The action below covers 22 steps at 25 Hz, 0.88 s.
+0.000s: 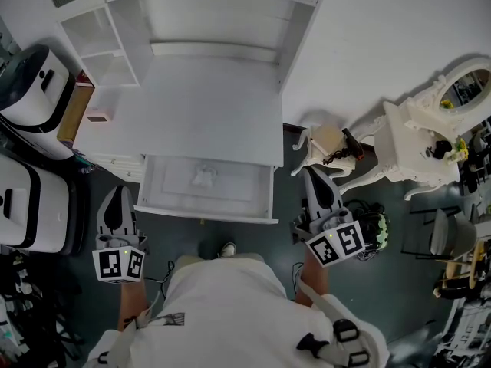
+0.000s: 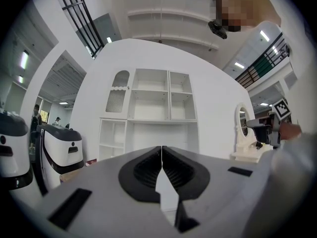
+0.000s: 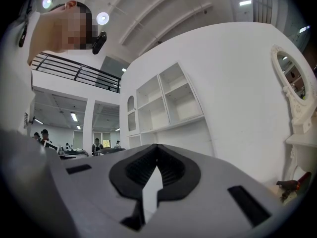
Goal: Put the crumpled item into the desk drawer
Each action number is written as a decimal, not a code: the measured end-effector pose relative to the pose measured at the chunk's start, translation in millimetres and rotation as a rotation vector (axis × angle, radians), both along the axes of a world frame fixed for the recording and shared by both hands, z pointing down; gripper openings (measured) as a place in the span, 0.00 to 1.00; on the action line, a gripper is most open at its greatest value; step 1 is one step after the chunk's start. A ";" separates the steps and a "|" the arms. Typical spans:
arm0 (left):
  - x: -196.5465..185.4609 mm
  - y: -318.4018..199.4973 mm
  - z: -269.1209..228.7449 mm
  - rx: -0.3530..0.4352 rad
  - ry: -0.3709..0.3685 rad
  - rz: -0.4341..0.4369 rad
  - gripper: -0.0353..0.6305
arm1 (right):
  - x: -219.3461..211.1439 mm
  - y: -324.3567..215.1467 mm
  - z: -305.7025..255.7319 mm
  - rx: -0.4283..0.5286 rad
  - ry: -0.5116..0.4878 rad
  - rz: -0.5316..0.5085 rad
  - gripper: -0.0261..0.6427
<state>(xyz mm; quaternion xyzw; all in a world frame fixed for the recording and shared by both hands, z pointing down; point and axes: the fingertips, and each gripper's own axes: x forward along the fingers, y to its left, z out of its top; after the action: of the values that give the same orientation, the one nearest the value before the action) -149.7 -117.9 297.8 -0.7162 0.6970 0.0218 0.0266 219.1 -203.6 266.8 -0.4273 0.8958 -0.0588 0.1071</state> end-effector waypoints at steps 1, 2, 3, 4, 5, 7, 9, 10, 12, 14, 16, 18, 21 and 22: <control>1.0 -0.4 -0.9 0.000 -0.002 0.002 0.08 | -0.1 -0.2 -0.1 0.000 -0.002 -0.001 0.05; 1.3 -0.8 -1.4 0.001 -0.003 0.004 0.08 | -0.7 -0.2 0.3 0.000 -0.003 -0.002 0.05; 0.9 -0.8 -1.5 0.002 -0.003 0.006 0.08 | -1.6 -0.1 1.1 0.000 -0.002 -0.002 0.05; 0.3 -0.6 -1.4 0.001 -0.004 0.007 0.08 | -2.7 0.3 2.0 0.000 0.002 -0.002 0.05; 0.0 -0.2 -1.3 -0.001 -0.003 0.008 0.08 | -3.5 0.7 2.7 0.000 0.007 -0.001 0.05; 1.2 -0.3 -1.5 -0.003 -0.003 0.011 0.08 | -4.1 0.9 3.4 0.000 0.012 -0.001 0.05; 3.7 -1.7 -2.2 -0.004 -0.004 0.016 0.08 | -4.6 0.7 3.4 -0.001 0.012 -0.005 0.05; 4.5 -2.6 -2.7 -0.003 -0.005 0.019 0.08 | -5.5 0.7 3.5 0.000 0.014 -0.006 0.05; 4.9 -4.1 -4.1 0.001 -0.006 0.025 0.08 | -8.7 0.4 3.2 0.003 0.026 -0.011 0.05; 4.9 -4.3 -5.5 0.004 -0.005 0.026 0.08 | -10.8 -0.1 1.9 0.007 0.036 -0.016 0.05; 5.8 -4.6 -7.6 0.009 -0.004 0.026 0.08 | -10.1 -0.7 -1.0 0.013 0.037 -0.017 0.05; 6.3 -5.3 -9.3 0.014 -0.005 0.025 0.08 | -10.3 -1.5 -3.9 0.022 0.038 -0.017 0.05; 6.8 -5.2 -8.6 0.016 -0.001 0.024 0.08 | -13.4 -1.5 -3.8 0.027 0.045 -0.024 0.05; 7.3 -4.7 -8.1 0.016 0.000 0.024 0.08 | -13.9 -1.2 -3.4 0.026 0.045 -0.026 0.05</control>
<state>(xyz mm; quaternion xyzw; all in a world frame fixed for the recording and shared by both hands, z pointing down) -142.3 -122.6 289.8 -0.7243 0.6882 0.0278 0.0321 205.3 -204.8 263.4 -0.4156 0.9041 -0.0386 0.0915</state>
